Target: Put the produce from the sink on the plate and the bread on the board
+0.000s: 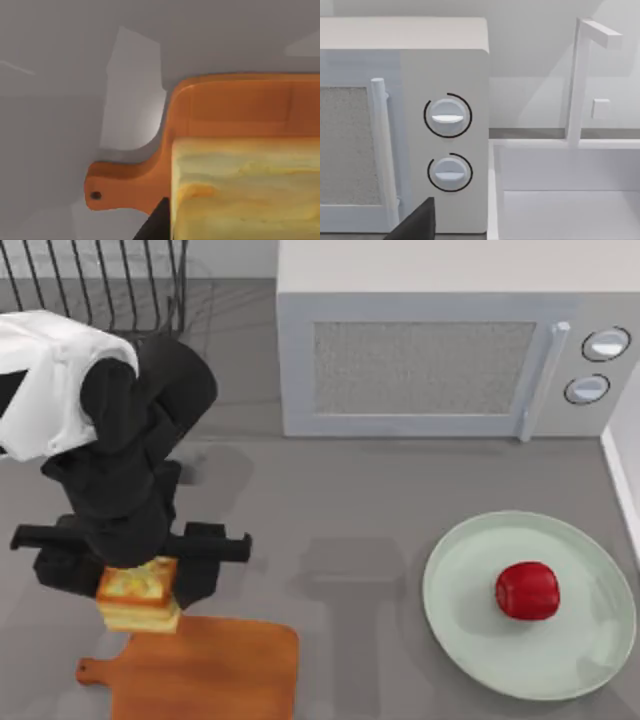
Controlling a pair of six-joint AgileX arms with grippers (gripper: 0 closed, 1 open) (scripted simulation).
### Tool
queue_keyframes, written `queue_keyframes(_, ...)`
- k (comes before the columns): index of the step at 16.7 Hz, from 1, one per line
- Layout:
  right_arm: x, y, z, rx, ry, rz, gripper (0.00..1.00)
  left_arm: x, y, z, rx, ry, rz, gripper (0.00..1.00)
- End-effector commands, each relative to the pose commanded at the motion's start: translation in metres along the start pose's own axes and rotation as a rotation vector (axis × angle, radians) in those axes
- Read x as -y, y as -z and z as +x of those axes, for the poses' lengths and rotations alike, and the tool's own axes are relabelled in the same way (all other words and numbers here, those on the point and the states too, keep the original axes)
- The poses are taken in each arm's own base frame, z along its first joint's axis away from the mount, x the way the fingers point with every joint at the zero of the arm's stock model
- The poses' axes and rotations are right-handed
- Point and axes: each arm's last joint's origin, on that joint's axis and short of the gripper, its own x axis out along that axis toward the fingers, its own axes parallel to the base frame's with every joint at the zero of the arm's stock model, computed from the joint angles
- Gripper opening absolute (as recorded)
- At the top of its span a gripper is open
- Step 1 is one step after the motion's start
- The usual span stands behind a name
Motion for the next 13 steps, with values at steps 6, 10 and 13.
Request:
queue_keyframes(6,0.0,0.0,0.0,0.0,0.0,0.0,1.0,0.024,0.041,0.005,0.037,0.012,-0.079,0.0)
queue_keyframes(10,0.0,0.0,0.0,0.0,0.0,0.0,1.0,0.024,0.041,0.005,0.034,0.01,-0.08,0.0)
queue_keyframes(13,0.0,0.0,0.0,0.0,0.0,0.0,1.0,0.024,0.04,0.011,0.035,0.01,-0.079,0.0)
